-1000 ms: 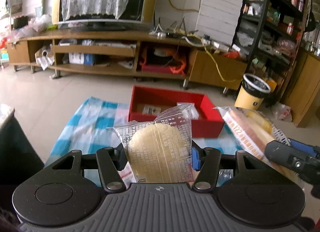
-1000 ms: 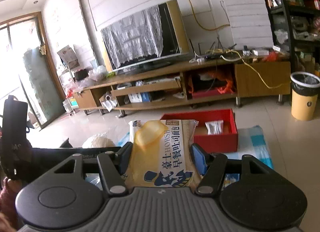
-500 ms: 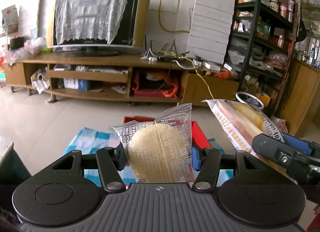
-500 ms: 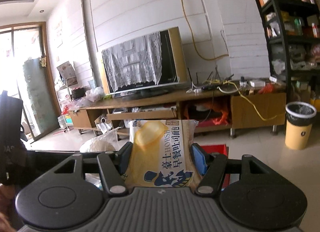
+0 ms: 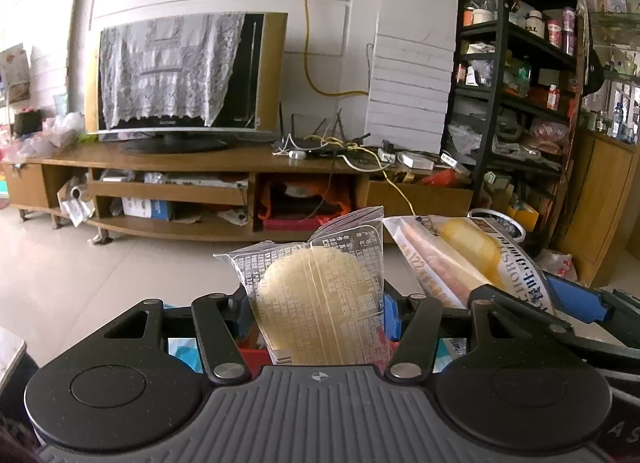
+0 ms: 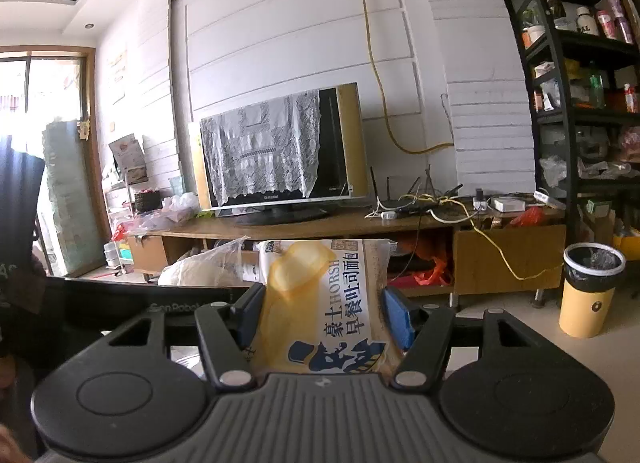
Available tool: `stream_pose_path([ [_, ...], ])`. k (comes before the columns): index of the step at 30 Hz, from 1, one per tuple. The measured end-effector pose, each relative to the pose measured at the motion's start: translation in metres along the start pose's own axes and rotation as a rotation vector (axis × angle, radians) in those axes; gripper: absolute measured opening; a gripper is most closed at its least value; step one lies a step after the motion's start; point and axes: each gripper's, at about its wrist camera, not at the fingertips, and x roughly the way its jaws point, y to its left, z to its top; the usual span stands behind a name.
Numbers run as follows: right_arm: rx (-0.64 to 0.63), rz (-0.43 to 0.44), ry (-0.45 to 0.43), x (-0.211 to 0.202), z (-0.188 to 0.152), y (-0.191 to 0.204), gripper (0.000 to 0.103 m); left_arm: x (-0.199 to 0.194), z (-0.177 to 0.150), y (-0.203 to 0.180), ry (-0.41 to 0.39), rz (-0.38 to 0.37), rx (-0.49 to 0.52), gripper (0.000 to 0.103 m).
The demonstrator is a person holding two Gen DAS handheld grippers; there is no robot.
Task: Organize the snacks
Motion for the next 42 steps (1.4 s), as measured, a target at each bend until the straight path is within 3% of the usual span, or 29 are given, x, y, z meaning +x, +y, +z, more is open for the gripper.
stream_pose_path([
  [20,-0.013,-0.023,0.01,0.034,0.015,-0.01,0.059,0.025,0.016,0.003,0.0,0.029,0.014,0.065],
  [42,-0.023,-0.046,0.121,0.106,0.009,-0.036,0.059,0.102,0.018,0.007,0.098,0.076,0.048,0.065],
])
